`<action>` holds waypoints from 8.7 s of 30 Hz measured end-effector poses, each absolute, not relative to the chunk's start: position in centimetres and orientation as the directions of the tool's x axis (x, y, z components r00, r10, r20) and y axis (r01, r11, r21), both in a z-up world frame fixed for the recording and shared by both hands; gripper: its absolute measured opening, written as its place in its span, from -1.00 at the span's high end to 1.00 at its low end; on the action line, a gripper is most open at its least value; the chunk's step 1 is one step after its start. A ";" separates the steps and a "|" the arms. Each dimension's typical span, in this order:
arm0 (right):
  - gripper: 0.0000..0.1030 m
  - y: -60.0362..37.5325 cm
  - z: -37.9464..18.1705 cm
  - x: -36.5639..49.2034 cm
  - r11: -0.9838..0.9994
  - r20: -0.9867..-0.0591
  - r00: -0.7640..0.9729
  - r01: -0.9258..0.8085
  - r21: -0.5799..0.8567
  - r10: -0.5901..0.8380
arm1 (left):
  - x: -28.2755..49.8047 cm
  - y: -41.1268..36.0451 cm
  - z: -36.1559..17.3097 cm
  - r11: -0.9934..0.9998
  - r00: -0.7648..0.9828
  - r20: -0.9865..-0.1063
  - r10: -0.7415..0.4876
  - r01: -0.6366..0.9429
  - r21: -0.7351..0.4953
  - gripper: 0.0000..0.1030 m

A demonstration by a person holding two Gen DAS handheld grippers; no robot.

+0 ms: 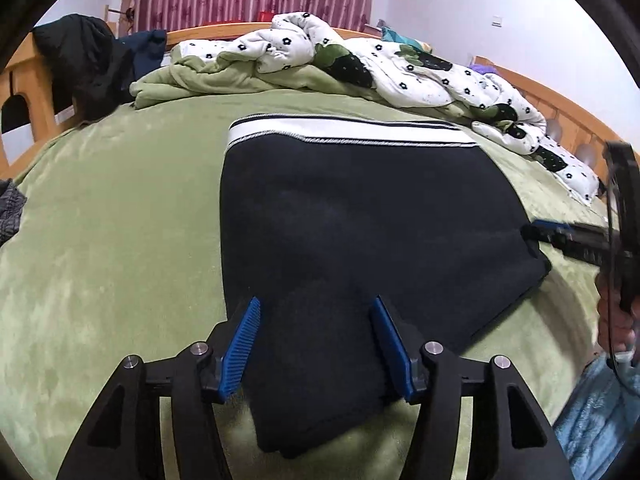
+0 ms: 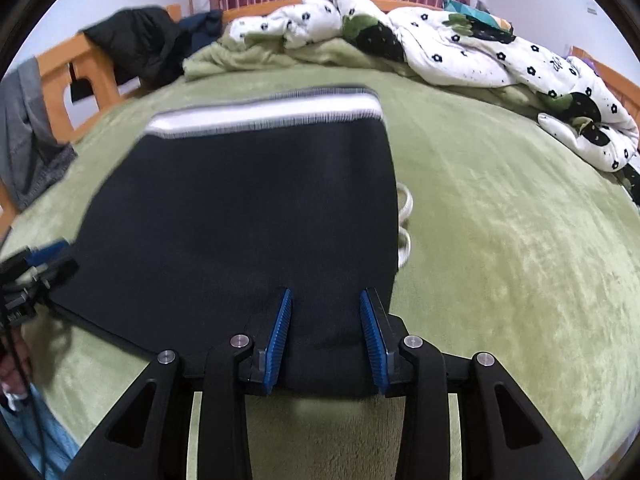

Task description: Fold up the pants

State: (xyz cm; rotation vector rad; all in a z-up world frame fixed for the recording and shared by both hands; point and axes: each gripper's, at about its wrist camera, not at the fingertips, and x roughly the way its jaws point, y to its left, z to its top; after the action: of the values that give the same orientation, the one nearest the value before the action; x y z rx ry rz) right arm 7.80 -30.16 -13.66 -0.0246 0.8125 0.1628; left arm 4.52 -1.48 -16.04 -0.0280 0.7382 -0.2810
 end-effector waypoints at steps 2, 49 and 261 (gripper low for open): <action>0.29 -30.1 -12.8 8.5 0.989 -0.688 0.712 -0.141 0.052 0.138 | 5.3 -1.4 -15.2 0.958 0.703 -0.655 -0.278 0.249 -0.140 -0.10; 0.70 -30.4 -10.9 23.1 0.989 -0.613 0.777 -0.123 0.079 0.145 | 23.0 -2.4 -13.3 0.996 0.795 -0.599 -0.093 0.064 -0.070 -0.38; -0.93 -28.6 -6.0 -8.6 1.000 -0.640 0.768 -0.002 0.026 0.019 | -9.0 -0.4 -8.4 0.998 0.765 -0.641 -0.065 0.038 -0.055 -0.65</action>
State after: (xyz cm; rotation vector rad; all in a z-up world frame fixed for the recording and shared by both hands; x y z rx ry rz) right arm -8.59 -28.57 -5.96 0.0240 0.6950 0.0114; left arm -8.96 -0.36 -8.38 -0.0394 0.6983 -0.0560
